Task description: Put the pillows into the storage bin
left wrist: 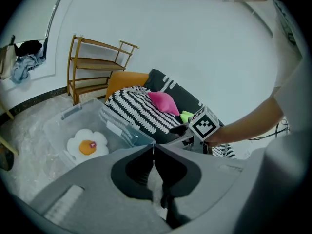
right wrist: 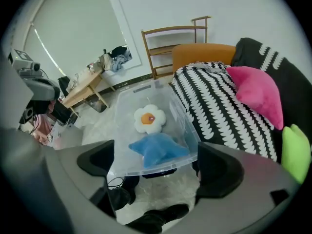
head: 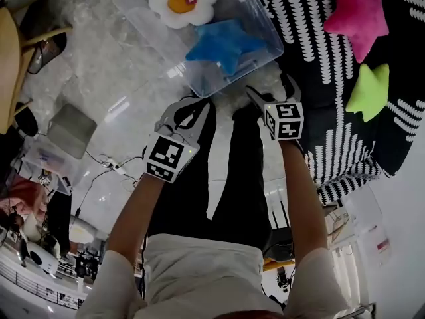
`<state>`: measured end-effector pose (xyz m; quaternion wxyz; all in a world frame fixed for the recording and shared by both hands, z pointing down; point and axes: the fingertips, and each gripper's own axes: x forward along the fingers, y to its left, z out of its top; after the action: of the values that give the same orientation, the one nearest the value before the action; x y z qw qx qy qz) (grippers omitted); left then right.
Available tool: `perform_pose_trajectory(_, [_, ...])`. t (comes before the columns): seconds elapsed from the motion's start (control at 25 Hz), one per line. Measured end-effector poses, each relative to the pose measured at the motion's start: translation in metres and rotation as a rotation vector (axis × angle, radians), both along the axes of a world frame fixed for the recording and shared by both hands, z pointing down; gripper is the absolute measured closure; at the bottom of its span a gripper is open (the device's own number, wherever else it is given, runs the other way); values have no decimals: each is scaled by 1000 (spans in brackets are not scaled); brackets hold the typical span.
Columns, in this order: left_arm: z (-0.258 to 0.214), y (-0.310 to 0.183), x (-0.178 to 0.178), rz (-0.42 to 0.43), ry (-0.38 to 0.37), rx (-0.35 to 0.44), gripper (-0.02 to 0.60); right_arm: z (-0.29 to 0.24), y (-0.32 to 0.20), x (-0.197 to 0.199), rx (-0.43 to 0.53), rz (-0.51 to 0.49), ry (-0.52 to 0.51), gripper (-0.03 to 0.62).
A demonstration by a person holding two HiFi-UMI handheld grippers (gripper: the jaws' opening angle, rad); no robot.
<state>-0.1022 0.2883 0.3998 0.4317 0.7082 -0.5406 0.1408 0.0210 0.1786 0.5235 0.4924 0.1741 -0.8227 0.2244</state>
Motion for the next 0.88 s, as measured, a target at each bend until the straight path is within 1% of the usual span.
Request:
perform_pose_trajectory(0.12, [-2, -10, 14, 49, -2, 5, 561, -8, -9, 16, 14, 61, -17, 72])
perform_pose_trajectory(0.24, [-1, -24, 32, 65, -3, 3, 561, -12, -25, 35, 23, 121, -41, 72])
perform_pose_trajectory(0.4, [2, -44, 53, 90, -11, 1, 562, -11, -49, 62, 17, 226, -68, 72])
perform_pose_trajectory(0.6, [0, -69, 98, 100, -21, 4, 561, -12, -72, 121, 21, 306, -75, 72])
perform_pose_trajectory(0.88, [-7, -126, 150, 106, -7, 19, 561, -9, -118, 196, 16, 412, -41, 72])
